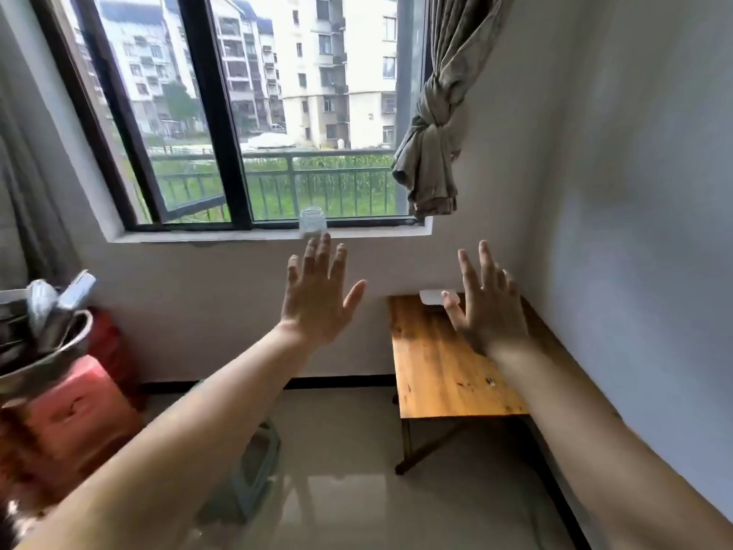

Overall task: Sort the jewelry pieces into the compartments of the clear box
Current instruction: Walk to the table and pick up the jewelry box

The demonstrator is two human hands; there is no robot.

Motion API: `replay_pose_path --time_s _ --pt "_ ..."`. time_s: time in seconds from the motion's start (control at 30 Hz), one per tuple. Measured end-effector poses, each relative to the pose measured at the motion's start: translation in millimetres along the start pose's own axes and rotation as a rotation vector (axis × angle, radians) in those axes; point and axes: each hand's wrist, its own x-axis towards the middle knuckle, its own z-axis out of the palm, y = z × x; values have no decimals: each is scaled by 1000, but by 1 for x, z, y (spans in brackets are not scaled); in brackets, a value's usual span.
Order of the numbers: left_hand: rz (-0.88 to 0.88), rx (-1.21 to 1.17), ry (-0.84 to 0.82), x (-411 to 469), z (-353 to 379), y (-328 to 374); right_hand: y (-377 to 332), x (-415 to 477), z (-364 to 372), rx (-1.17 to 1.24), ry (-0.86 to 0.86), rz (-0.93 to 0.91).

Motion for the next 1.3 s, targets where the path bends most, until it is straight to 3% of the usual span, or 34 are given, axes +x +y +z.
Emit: replay_pose_path --time_s 0.3,0.5,0.67,0.73,0.8,0.93,1.13,1.3 --pt "-22 -20 37 151 85 -64 15 167 123 64 -31 -26" --pt "1 -163 76 273 195 -86 51 257 213 -29 -14 -33" --pt "162 -275 -24 380 294 -80 103 317 277 -71 -108 208" --pt "387 -311 -215 468 366 -41 156 328 320 -155 -72 468" --pt "475 -293 -278 476 387 -23 173 311 325 -179 -82 544" --pt "436 -324 -252 481 417 -28 170 319 327 -233 -155 542" --pt "600 -297 -464 486 494 41 227 274 360 -313 -261 730" --pt "546 -321 -587 507 537 84 282 279 391 -231 -341 836"
